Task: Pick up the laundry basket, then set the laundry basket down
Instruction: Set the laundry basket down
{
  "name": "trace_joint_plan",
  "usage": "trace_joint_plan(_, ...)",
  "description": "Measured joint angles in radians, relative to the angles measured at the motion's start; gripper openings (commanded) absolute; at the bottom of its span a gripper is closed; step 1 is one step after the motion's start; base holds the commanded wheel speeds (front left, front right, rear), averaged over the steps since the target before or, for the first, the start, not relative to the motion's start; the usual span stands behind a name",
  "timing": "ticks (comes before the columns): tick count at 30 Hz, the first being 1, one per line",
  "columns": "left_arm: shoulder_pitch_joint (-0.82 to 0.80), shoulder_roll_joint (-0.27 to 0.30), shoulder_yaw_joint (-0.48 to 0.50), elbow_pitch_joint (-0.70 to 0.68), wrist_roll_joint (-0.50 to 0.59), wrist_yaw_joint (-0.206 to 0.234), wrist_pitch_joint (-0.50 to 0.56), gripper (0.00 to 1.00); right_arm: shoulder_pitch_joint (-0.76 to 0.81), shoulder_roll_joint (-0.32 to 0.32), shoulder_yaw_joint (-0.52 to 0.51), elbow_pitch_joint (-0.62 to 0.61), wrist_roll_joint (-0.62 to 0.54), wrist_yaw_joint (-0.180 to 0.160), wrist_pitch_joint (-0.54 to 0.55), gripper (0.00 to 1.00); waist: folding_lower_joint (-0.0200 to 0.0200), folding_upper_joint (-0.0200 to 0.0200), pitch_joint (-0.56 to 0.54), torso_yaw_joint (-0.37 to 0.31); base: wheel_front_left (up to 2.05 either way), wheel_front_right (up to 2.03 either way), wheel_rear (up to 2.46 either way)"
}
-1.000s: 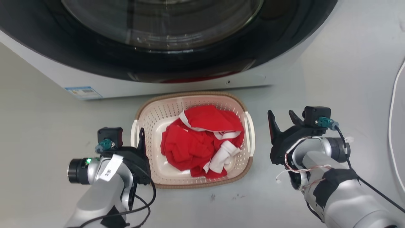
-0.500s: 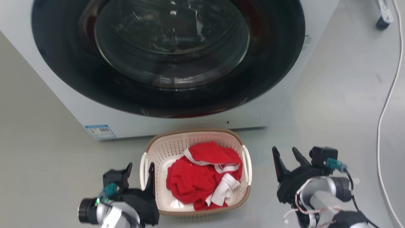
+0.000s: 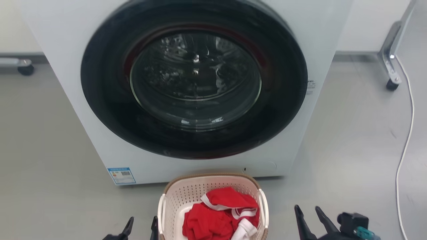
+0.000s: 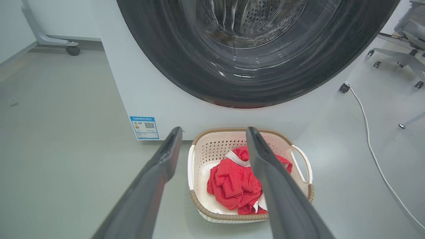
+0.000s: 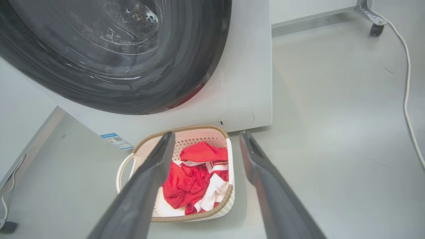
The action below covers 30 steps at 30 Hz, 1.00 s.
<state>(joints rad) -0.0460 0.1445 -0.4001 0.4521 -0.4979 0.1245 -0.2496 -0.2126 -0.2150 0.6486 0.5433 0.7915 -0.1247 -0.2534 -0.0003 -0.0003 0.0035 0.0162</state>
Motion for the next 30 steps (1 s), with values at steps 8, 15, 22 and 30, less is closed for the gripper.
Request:
trace_joint_plan(8, 0.122, -0.003, 0.081, -0.171, 0.097, 0.000, 0.000, 1.00, 0.153, 0.002, -0.166, -0.143, -0.139, -0.001, 0.000, 1.00, 0.0001, 0.0001, -0.064, 0.008, 0.00, 0.00, 0.00)
trace_joint_plan(15, 0.192, -0.018, 0.122, -0.269, 0.159, 0.000, 0.000, 1.00, 0.252, 0.040, -0.277, -0.261, -0.256, -0.003, 0.000, 1.00, 0.0002, 0.0001, -0.068, -0.001, 0.00, 0.00, 0.00)
trace_joint_plan(22, 0.222, -0.026, 0.151, -0.331, 0.204, 0.000, 0.000, 1.00, 0.307, 0.073, -0.349, -0.366, -0.361, -0.003, 0.000, 1.00, 0.0003, 0.0002, -0.062, -0.012, 0.00, 0.00, 0.00)
trace_joint_plan(30, 0.238, -0.030, 0.174, -0.368, 0.226, 0.000, 0.000, 1.00, 0.336, 0.105, -0.390, -0.448, -0.429, -0.003, 0.000, 1.00, 0.0003, 0.0002, -0.053, -0.021, 0.00, 0.00, 0.00)
